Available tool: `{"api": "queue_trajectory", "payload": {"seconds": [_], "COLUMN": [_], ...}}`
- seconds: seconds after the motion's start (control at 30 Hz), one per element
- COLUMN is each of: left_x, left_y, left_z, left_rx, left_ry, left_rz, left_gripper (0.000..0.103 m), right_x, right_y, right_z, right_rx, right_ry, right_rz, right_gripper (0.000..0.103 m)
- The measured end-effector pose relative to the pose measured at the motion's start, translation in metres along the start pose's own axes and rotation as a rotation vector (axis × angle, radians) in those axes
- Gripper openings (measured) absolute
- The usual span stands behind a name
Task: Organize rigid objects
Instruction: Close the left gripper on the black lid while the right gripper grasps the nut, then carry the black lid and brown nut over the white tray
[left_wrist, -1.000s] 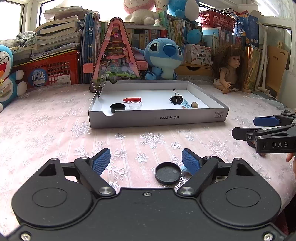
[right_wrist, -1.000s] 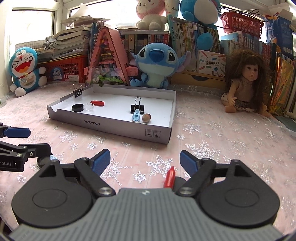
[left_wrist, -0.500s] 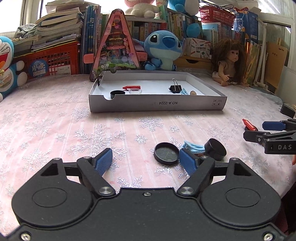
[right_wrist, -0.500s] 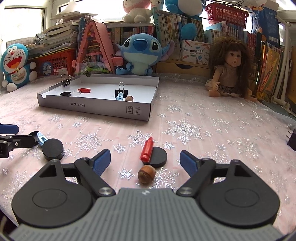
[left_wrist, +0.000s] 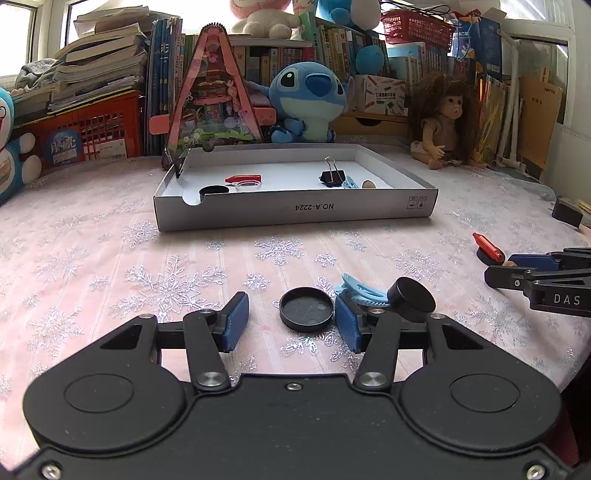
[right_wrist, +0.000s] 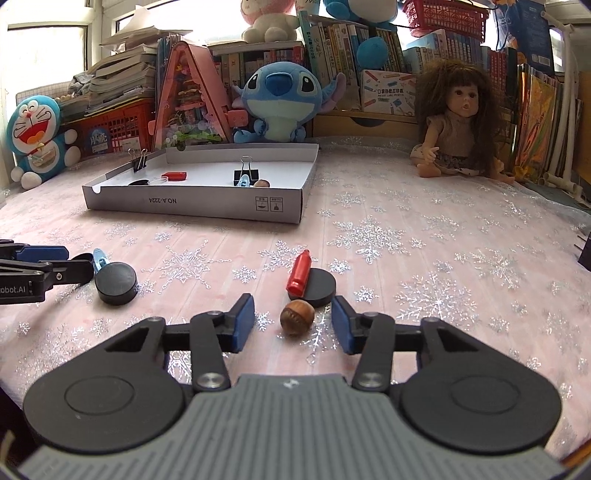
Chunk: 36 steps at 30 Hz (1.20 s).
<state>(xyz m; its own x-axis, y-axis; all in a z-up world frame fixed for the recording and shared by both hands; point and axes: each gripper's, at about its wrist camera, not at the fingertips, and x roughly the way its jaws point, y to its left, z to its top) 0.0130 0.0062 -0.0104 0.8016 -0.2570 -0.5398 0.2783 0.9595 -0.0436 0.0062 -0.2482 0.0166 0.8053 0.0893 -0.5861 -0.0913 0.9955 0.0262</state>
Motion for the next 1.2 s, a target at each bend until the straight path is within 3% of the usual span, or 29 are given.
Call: {"api": "queue_trajectory", "payload": {"seconds": [0.03, 0.07, 0.2, 0.83, 1.2], "left_x": [-0.001, -0.002, -0.006, -0.004, 0.001], "left_y": [0.000, 0.001, 0.007, 0.009, 0.016], "left_z": [0.000, 0.000, 0.004, 0.012, 0.045], "left_rx": [-0.002, -0.010, -0.072, -0.081, -0.096], "left_ry": [-0.004, -0.009, -0.035, -0.031, -0.063], "left_rz": [0.003, 0.012, 0.044, 0.055, 0.067], "left_gripper": [0.038, 0.030, 0.029, 0.029, 0.029], "right_x": [-0.001, -0.002, -0.004, 0.006, 0.018], "right_y": [0.000, 0.001, 0.010, 0.022, 0.024], "right_z": [0.000, 0.000, 0.002, 0.018, 0.043], "right_rx": [0.001, 0.007, -0.011, -0.032, -0.004], "right_ry": [-0.005, -0.008, -0.017, -0.031, -0.028], "right_rz": [0.000, 0.000, 0.037, 0.052, 0.047], "right_gripper": [0.029, 0.022, 0.022, 0.023, 0.023]}}
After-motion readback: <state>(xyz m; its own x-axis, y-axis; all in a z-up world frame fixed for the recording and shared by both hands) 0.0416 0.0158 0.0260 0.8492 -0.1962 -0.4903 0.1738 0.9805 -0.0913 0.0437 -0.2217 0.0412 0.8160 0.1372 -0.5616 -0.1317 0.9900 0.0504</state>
